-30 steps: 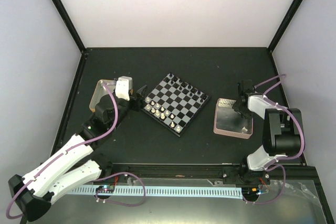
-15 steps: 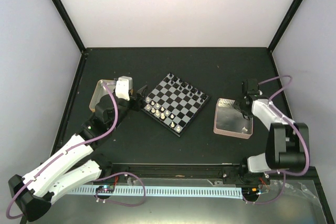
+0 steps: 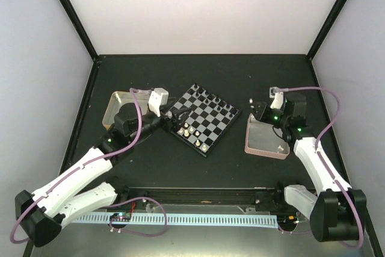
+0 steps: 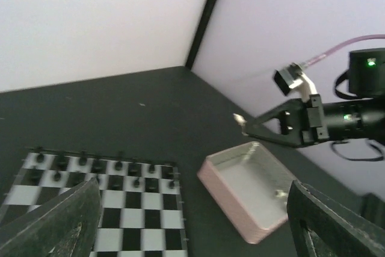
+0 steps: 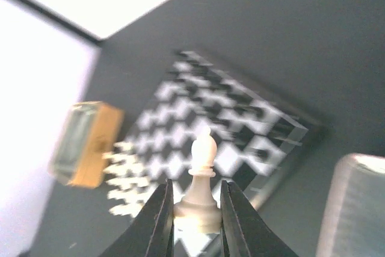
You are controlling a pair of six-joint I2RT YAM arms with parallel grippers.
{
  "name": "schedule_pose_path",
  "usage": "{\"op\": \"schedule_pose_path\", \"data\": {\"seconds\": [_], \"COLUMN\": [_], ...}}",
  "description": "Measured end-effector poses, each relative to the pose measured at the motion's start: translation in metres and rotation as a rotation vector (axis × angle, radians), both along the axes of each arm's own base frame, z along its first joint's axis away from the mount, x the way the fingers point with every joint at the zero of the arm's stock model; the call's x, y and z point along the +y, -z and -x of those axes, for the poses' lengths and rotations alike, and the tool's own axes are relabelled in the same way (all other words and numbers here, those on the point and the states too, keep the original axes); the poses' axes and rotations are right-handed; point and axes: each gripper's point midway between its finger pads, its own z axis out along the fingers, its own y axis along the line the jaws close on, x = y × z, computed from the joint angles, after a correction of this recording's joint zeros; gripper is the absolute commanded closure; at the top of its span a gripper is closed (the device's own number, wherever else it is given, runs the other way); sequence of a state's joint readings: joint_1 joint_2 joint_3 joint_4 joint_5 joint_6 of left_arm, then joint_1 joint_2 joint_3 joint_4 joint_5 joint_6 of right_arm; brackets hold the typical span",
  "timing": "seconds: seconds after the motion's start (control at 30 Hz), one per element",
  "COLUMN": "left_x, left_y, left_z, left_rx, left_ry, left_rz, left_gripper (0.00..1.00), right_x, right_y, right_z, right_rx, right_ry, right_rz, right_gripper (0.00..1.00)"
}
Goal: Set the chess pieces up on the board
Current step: Place the chess piece on the chessboard.
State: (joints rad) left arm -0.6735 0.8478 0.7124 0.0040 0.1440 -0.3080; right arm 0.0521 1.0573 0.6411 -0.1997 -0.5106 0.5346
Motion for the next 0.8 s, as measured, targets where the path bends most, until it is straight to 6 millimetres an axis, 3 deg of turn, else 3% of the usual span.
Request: {"op": "schedule_pose_path", "data": {"seconds": [0.17,0.37,0.57,0.8], "left_x": [-0.024,-0.048,-0.071,-0.083], "left_y": [-0.017,-0.044,-0.064,-0.071], "left_z": [0.007,0.017,0.03,0.051], "left_rx": [0.047,0.097,0.155,0.24], "left_ry": [0.127,0.279,0.452,0.612], "left_rz": [0.057,0.124,0.162,0.186], "left_gripper": [0.01,0.01,0.13,0.29], "right_x": [0.062,0.117,0.144,0.156], "right_y": [-0.062,-0.104,-0.135,-0.146], "right_z": [0.025,0.075,0.108,0.124], "right_rx": [-0.231,-0.389,-0.51,-0.559], "right_ry": [-0.323,-0.655,-0.855,-0.972], "right_rz": [-0.139,-0.203,-0.228,-0.237], "right_gripper": [0.85,0.85,0.85,0.86]}}
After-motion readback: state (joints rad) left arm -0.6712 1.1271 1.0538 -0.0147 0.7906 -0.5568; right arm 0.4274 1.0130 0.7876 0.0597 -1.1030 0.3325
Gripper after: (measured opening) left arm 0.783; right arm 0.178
